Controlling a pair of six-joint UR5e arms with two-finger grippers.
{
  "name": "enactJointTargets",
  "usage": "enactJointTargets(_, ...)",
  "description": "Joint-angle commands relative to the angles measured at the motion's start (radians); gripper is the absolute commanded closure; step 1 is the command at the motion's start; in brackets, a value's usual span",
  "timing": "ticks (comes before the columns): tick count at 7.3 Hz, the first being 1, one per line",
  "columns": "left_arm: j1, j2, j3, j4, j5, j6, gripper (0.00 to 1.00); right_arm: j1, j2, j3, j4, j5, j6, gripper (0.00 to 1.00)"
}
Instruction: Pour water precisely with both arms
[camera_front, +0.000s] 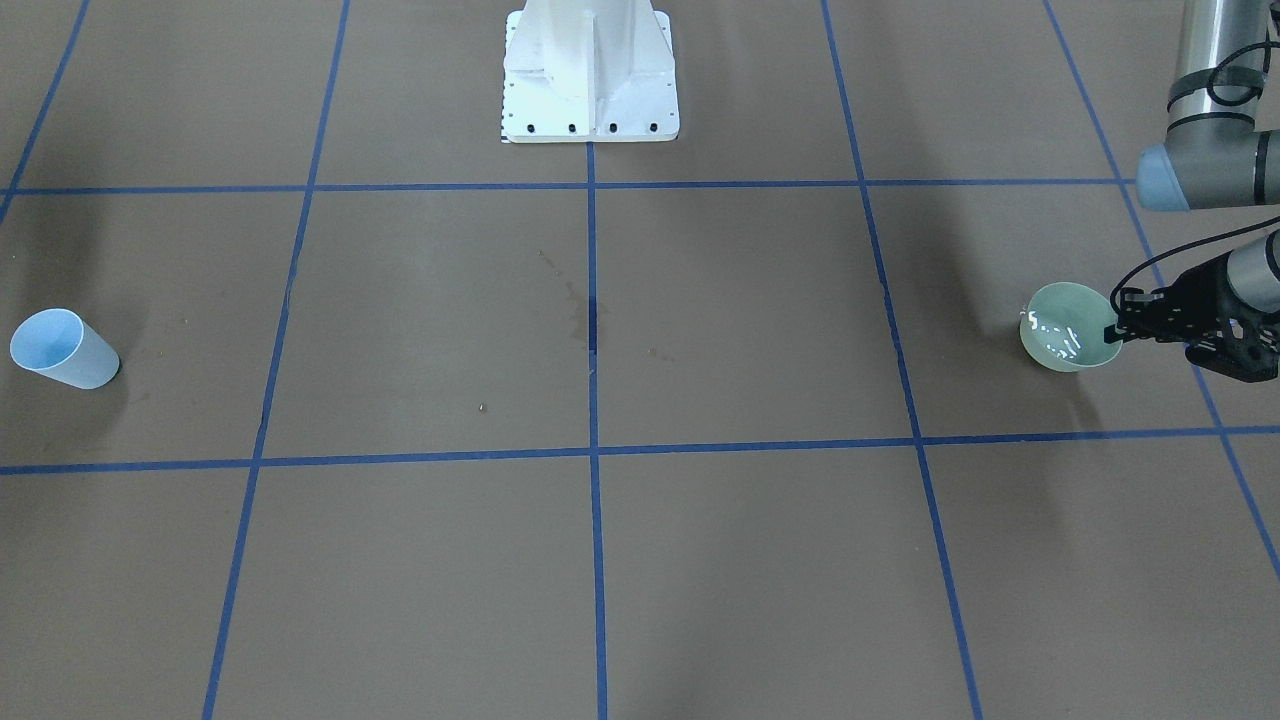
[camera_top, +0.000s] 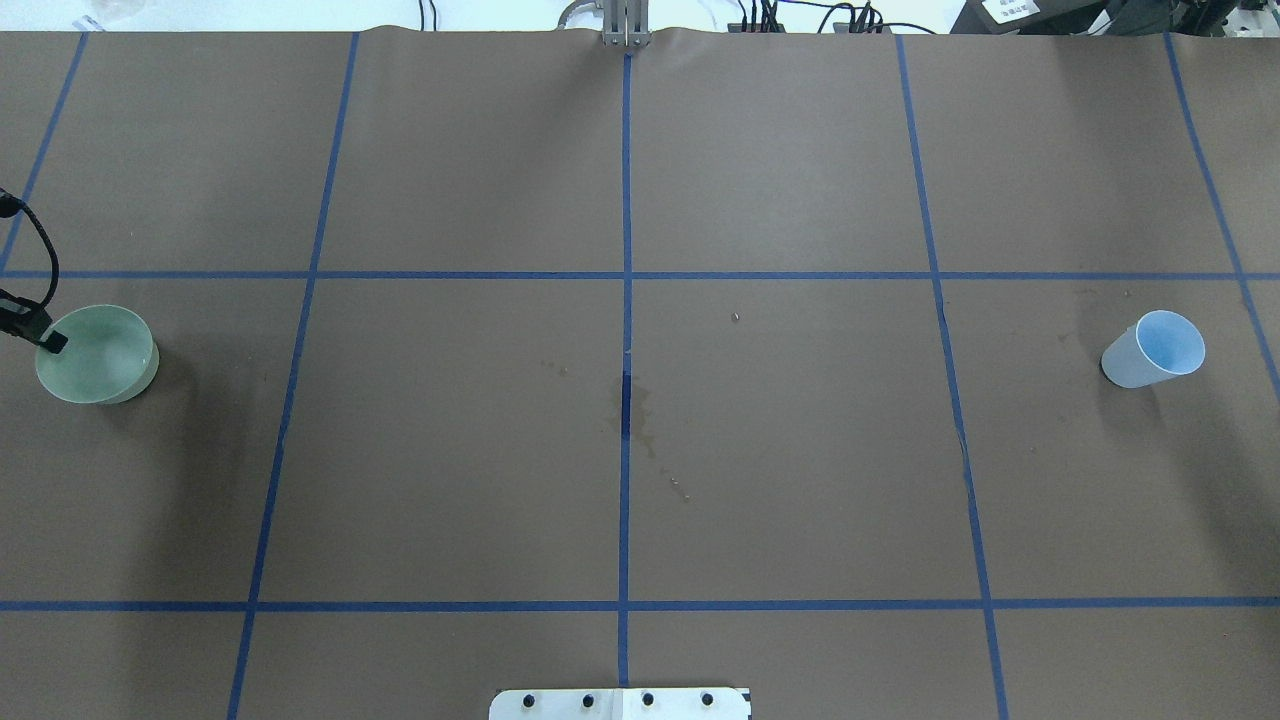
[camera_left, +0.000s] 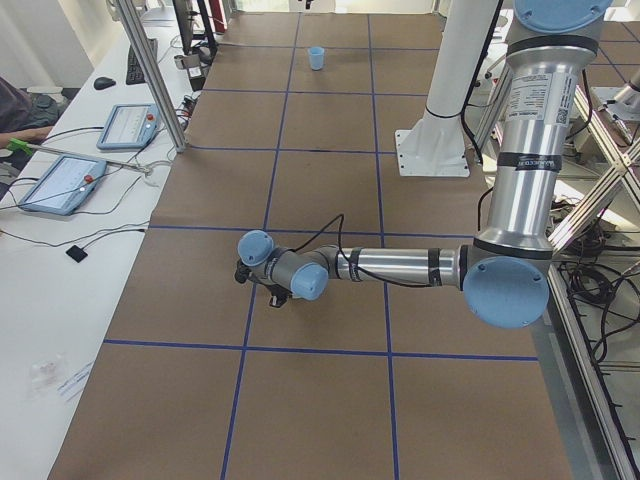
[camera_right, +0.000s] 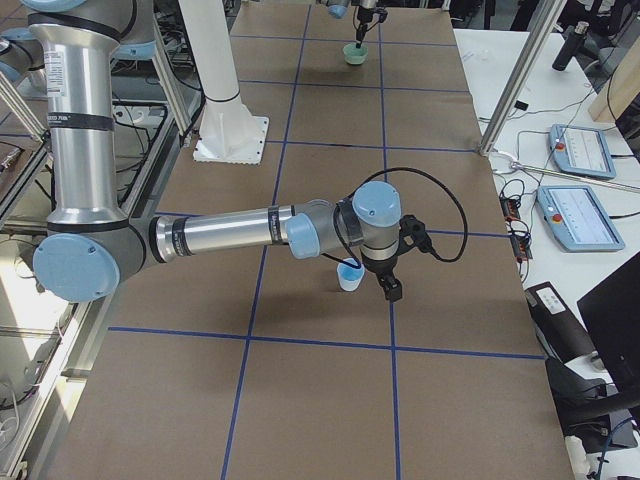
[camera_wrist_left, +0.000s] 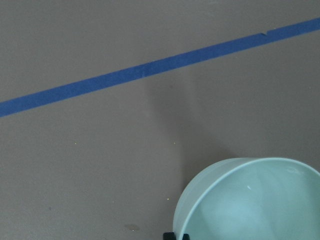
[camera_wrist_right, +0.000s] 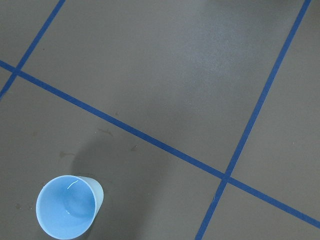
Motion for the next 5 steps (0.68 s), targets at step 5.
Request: enactJointTargets(5, -0.112, -0.01, -0.098, 0.008, -0.135, -0.06, 0.01, 0.0, 0.003, -0.002, 0.0, -0.002, 0.0, 0.01)
